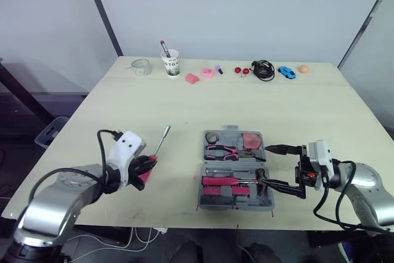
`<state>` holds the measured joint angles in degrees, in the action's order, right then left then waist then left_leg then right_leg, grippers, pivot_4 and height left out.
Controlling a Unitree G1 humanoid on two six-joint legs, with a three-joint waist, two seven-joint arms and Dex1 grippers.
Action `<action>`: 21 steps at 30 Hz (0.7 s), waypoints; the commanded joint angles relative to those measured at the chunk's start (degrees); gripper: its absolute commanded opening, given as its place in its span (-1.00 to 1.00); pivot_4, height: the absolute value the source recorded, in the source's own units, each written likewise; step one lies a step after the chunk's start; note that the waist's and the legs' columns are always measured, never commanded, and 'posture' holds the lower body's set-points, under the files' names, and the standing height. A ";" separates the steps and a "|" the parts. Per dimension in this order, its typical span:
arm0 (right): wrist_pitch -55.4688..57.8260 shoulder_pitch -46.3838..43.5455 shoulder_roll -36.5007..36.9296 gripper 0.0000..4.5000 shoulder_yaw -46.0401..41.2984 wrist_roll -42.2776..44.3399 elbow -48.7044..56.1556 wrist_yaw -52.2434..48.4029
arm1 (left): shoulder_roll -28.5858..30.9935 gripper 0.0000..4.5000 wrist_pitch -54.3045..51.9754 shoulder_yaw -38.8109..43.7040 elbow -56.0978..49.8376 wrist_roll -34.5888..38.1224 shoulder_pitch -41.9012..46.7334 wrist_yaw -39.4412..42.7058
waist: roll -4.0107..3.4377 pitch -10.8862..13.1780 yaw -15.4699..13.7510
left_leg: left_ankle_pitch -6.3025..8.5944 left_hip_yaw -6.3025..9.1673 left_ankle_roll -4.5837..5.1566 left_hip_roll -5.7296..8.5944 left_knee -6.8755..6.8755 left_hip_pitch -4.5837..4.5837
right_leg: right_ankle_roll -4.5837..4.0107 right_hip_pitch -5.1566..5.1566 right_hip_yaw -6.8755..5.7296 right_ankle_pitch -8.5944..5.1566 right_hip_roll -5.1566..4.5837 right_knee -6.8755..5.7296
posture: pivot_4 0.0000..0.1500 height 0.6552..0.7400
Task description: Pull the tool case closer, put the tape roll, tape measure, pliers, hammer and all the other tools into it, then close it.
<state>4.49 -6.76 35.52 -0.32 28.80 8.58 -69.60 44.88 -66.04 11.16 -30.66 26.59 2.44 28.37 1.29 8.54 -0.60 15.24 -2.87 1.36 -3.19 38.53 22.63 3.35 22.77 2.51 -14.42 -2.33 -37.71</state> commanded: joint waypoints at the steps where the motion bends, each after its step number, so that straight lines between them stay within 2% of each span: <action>1: -1.19 -0.93 -0.19 1.00 -0.03 0.05 0.69 -0.58 | -5.57 -0.82 -12.45 4.05 -4.07 1.47 3.89 -5.80 | 0.00 0.00 -0.11 | 0.00 0.00 0.00 0.01 0.00 0.00 | 0.00 0.00 0.01 0.00 0.00 -0.01 | 1.00 1.00; 7: -1.25 -0.60 -0.17 1.00 -0.17 0.03 0.84 -0.77 | -14.57 -0.82 -25.57 6.72 -2.53 -0.49 9.05 -11.86 | 0.03 -0.01 -0.02 | -0.02 0.09 -0.03 0.06 0.01 -0.01 | -0.01 -0.01 0.00 0.01 0.00 -0.01 | 1.00 1.00; 13: -1.19 -0.18 -0.15 1.00 -0.25 -0.18 1.35 -0.35 | -19.56 -0.82 -26.45 6.32 2.84 -0.79 11.95 -16.69 | 0.02 -0.02 0.10 | -0.02 0.13 -0.04 0.06 0.01 -0.01 | -0.02 -0.02 -0.01 0.01 0.00 -0.01 | 1.00 1.00; 21: -0.56 0.10 -0.21 1.00 0.02 -0.18 2.70 0.73 | -22.30 -0.82 -26.45 6.86 6.44 -2.94 14.78 -19.22 | 0.02 -0.02 -0.02 | -0.03 0.14 -0.06 0.10 0.00 -0.02 | -0.02 -0.07 -0.01 0.01 -0.01 0.02 | 1.00 1.00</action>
<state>4.11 -6.64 35.23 0.19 28.11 9.03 -69.18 22.81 -92.42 17.37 -24.01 24.26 16.54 9.44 1.31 8.51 -0.62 15.21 -2.73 1.29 -3.09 38.54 22.61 3.32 22.70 2.50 -14.41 -2.34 -37.69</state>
